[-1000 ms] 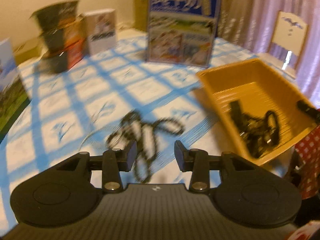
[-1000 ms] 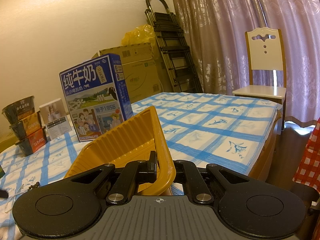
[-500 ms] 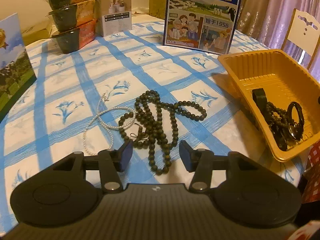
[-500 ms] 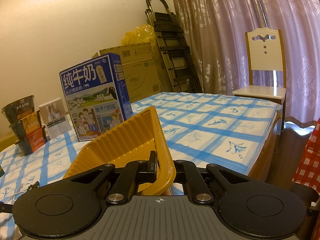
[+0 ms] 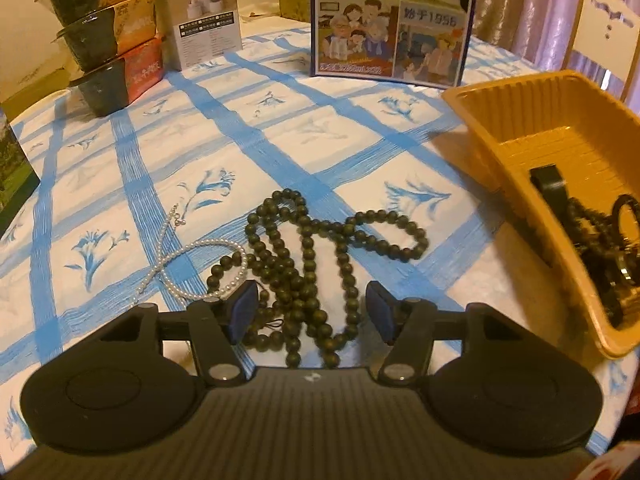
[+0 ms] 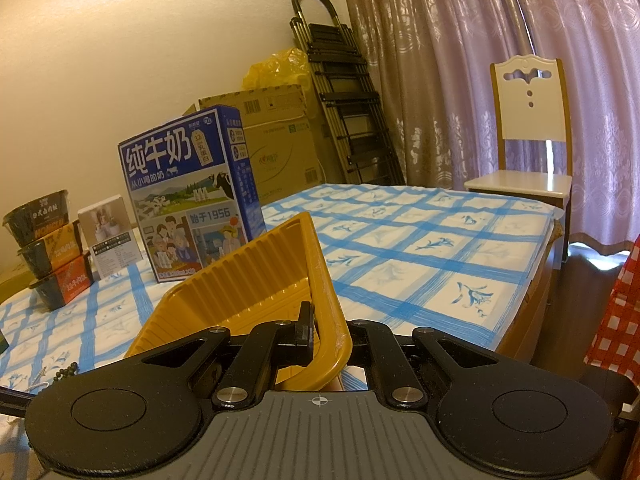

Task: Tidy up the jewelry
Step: 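Grasp the long dark bead strand with the left tool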

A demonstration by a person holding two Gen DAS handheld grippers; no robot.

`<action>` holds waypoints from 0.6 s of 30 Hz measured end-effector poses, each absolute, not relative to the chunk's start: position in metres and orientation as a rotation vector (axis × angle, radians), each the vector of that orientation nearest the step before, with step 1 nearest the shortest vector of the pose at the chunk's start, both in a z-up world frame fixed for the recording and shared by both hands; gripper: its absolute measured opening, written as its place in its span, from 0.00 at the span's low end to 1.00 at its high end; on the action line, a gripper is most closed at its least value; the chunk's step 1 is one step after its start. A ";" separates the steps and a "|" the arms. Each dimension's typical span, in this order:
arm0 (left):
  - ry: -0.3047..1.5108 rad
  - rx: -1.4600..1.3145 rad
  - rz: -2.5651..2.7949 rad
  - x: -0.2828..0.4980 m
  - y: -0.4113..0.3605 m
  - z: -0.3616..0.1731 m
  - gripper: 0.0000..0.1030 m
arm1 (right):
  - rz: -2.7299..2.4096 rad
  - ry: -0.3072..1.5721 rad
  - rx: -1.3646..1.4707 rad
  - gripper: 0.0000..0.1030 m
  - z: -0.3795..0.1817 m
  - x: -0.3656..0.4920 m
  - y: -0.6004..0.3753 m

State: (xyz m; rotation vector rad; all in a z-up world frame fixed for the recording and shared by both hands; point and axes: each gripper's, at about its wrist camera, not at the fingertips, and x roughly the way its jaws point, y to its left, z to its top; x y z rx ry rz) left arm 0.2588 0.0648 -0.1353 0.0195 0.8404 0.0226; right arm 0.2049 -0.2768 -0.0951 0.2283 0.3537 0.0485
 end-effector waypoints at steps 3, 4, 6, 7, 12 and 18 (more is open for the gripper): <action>0.838 0.009 0.031 0.260 0.066 -0.140 0.50 | 0.049 0.354 0.228 0.06 -0.095 0.205 -0.277; 0.835 0.010 0.028 0.260 0.065 -0.140 0.48 | 0.048 0.354 0.228 0.06 -0.095 0.205 -0.277; 0.828 0.020 0.015 0.259 0.061 -0.139 0.36 | 0.048 0.354 0.228 0.06 -0.095 0.205 -0.277; 0.826 0.022 0.008 0.259 0.060 -0.139 0.33 | 0.048 0.354 0.229 0.06 -0.095 0.205 -0.276; 0.820 0.042 -0.023 0.258 0.053 -0.138 0.18 | 0.048 0.354 0.228 0.06 -0.095 0.205 -0.277; 0.797 0.051 -0.071 0.252 0.050 -0.123 0.10 | 0.048 0.354 0.228 0.06 -0.095 0.205 -0.277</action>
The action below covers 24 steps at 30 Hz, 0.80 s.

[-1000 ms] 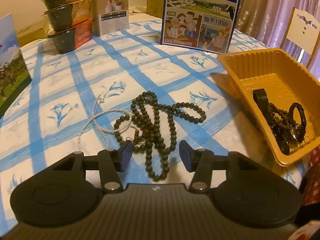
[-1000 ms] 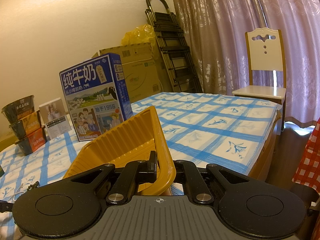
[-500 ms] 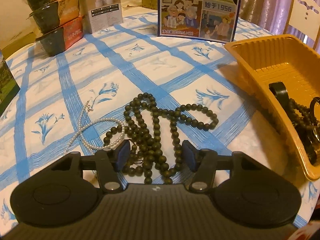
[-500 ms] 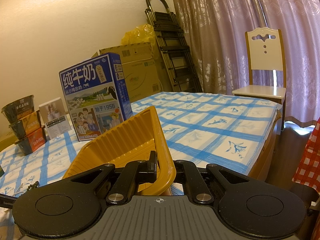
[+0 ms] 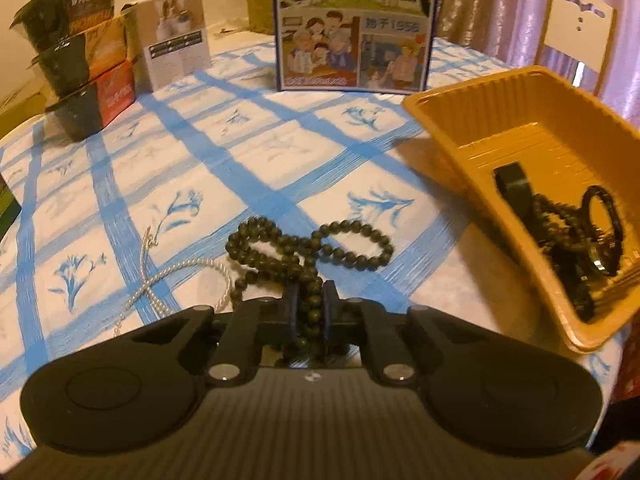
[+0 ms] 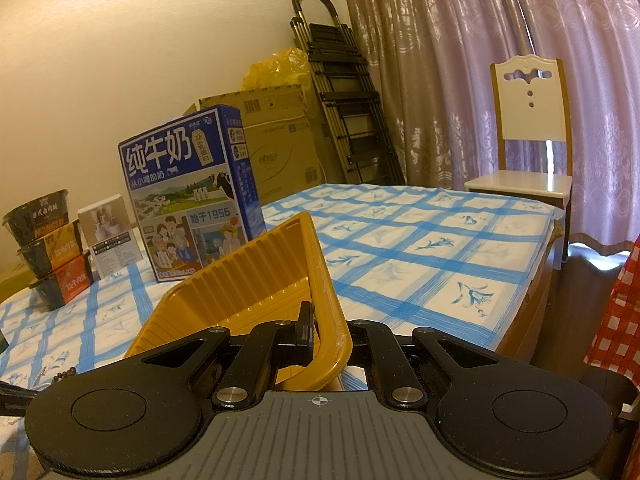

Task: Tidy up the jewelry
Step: 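Grasp the long dark bead strand with the left tool, then lift the long dark bead strand high with the left tool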

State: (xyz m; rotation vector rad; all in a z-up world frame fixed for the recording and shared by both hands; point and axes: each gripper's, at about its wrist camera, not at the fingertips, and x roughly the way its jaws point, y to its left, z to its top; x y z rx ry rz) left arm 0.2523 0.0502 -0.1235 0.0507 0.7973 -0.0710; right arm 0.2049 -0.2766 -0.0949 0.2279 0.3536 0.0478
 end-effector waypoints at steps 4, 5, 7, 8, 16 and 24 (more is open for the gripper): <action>0.761 0.061 -0.091 0.247 0.051 -0.103 0.09 | 0.048 0.354 0.228 0.06 -0.095 0.205 -0.277; 0.746 0.055 -0.096 0.246 0.053 -0.094 0.08 | 0.048 0.354 0.228 0.06 -0.095 0.205 -0.277; 0.714 0.047 -0.105 0.246 0.056 -0.075 0.08 | 0.047 0.354 0.229 0.06 -0.095 0.205 -0.276; 0.696 0.048 -0.108 0.245 0.058 -0.065 0.08 | 0.047 0.354 0.228 0.06 -0.095 0.205 -0.277; 0.543 0.054 -0.136 0.242 0.063 0.026 0.08 | 0.046 0.352 0.227 0.06 -0.095 0.205 -0.276; 0.470 0.033 -0.185 0.236 0.061 0.094 0.08 | 0.047 0.352 0.228 0.06 -0.095 0.204 -0.277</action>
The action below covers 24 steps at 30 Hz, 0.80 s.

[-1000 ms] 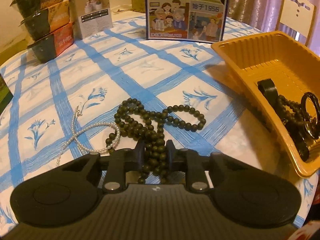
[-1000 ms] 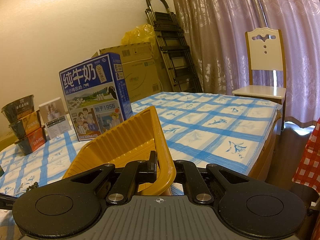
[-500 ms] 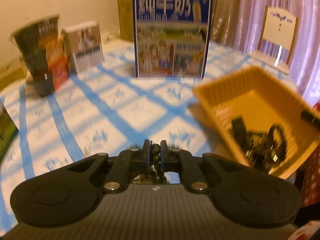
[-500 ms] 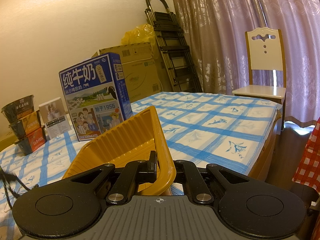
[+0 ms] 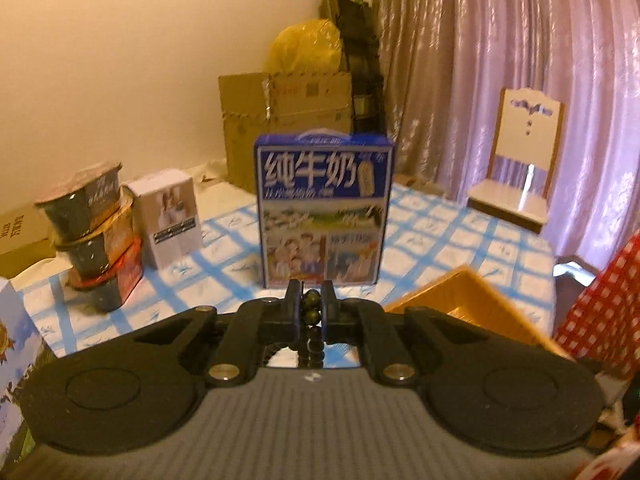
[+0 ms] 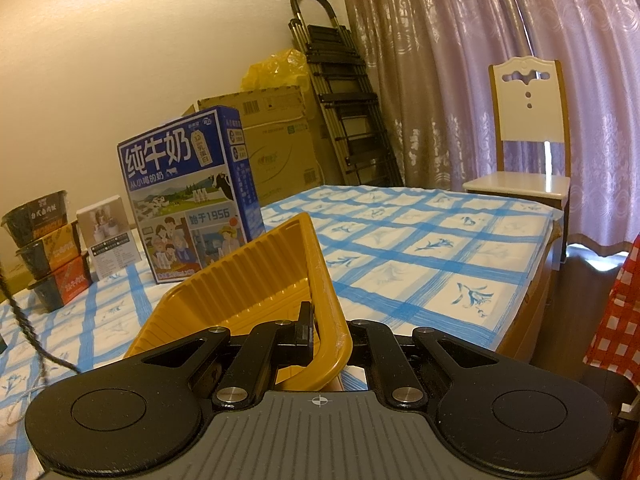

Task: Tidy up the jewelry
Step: 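Lift the long dark bead strand high with the left tool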

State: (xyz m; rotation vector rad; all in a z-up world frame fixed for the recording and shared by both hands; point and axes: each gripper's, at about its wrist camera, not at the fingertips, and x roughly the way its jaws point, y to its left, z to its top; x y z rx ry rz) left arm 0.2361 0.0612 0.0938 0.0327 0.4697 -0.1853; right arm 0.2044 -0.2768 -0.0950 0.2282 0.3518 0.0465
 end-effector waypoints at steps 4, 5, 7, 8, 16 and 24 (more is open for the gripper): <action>0.423 0.051 -0.204 0.226 0.055 0.119 0.08 | 0.045 0.349 0.228 0.06 -0.094 0.204 -0.277; 0.411 0.049 -0.212 0.224 0.054 0.125 0.08 | 0.045 0.349 0.229 0.06 -0.094 0.204 -0.277; 0.391 0.041 -0.226 0.220 0.051 0.139 0.07 | 0.046 0.348 0.231 0.06 -0.094 0.204 -0.277; 0.380 0.041 -0.233 0.219 0.049 0.145 0.06 | 0.046 0.346 0.231 0.06 -0.093 0.204 -0.276; 0.310 0.065 -0.295 0.213 0.024 0.182 0.06 | 0.047 0.344 0.233 0.06 -0.091 0.204 -0.271; 0.290 0.042 -0.387 0.223 -0.011 0.188 0.06 | 0.047 0.346 0.236 0.06 -0.091 0.205 -0.270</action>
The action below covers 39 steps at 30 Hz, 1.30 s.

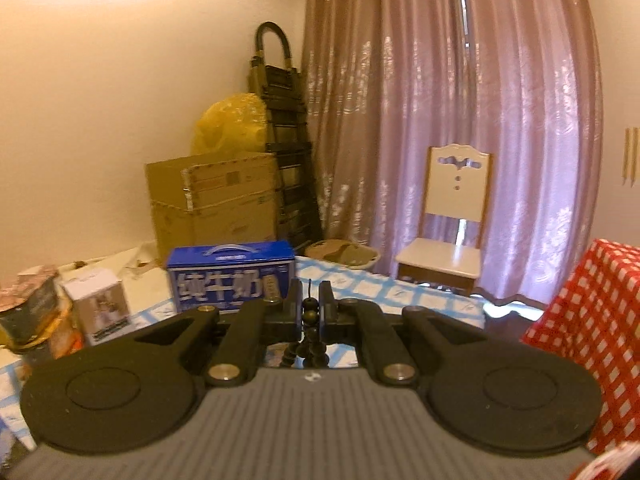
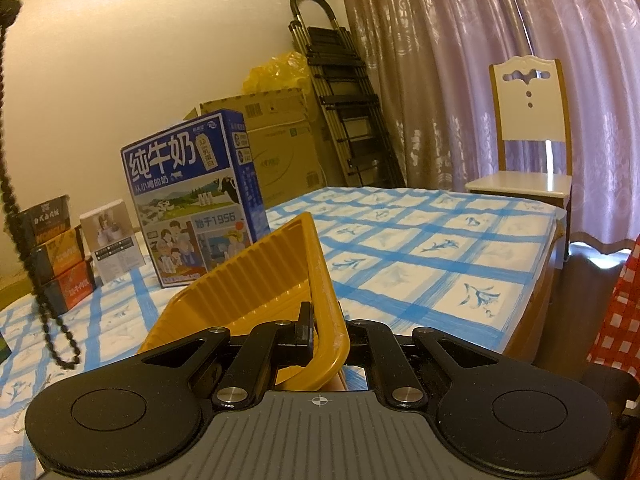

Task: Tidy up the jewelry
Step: 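Lift the long dark bead strand high with the left tool, then lower the long bead strand into the tray and open the left tool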

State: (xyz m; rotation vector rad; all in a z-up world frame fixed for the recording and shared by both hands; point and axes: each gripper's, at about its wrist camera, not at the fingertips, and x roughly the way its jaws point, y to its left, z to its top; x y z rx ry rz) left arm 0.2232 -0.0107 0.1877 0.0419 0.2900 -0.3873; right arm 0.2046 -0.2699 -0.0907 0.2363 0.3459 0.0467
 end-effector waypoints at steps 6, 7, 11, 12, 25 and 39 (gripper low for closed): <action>0.296 0.014 -0.446 0.241 -0.037 0.184 0.06 | 0.047 0.346 0.238 0.06 -0.091 0.204 -0.270; 0.295 0.009 -0.455 0.244 -0.041 0.183 0.06 | 0.047 0.347 0.238 0.06 -0.091 0.204 -0.269; 0.311 0.002 -0.494 0.255 -0.059 0.171 0.06 | 0.048 0.348 0.241 0.06 -0.093 0.204 -0.269; 0.322 0.002 -0.499 0.257 -0.064 0.166 0.06 | 0.048 0.347 0.241 0.06 -0.093 0.204 -0.269; 0.617 0.013 -0.503 0.295 -0.088 0.052 0.06 | 0.049 0.348 0.244 0.06 -0.093 0.205 -0.270; 0.775 0.002 -0.493 0.305 -0.093 -0.021 0.17 | 0.048 0.352 0.249 0.06 -0.092 0.205 -0.270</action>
